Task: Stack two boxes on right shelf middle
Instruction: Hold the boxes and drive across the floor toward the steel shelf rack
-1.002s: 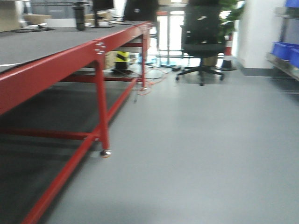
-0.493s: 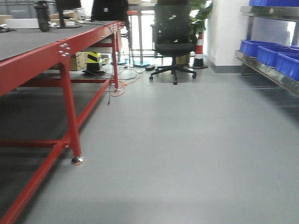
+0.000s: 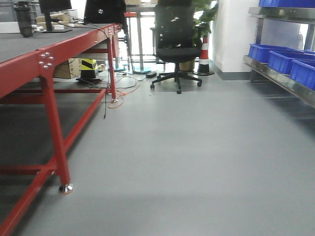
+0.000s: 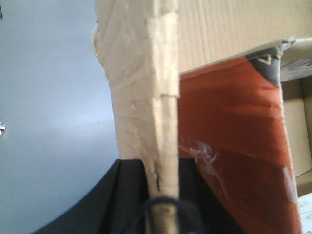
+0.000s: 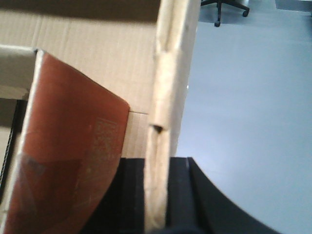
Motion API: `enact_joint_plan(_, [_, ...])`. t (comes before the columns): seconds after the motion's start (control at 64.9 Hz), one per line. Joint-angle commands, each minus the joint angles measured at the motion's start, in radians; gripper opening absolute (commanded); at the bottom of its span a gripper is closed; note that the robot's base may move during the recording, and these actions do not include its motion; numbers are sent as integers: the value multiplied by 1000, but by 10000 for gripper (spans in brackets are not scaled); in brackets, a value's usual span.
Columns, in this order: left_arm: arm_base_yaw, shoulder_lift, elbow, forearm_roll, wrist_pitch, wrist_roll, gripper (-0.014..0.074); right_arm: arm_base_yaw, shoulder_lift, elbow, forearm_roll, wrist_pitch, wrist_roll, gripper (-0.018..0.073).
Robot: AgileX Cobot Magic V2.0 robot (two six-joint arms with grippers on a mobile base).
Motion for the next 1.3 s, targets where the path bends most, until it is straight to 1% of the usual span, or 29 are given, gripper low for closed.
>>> enact_joint_plan(0.0, [4,-11,-17,11,-29,-1,-111,-9,-11,-11,-41,-63,-17,-153])
enact_joint_plan(0.802, [4,-11,-17,24,-29,-1,-111,-9,-11,-11,-41,-63,-17,-153])
enact_joint_plan(0.925, [4,-11,-17,42,-29,-1,-111,-9,-11,-11,-41,-63,-17,-153])
enact_joint_plan(1.28, [4,-11,-17,42,-29,-1,-111,-9,-11,-11,-41,-63,-17,-153])
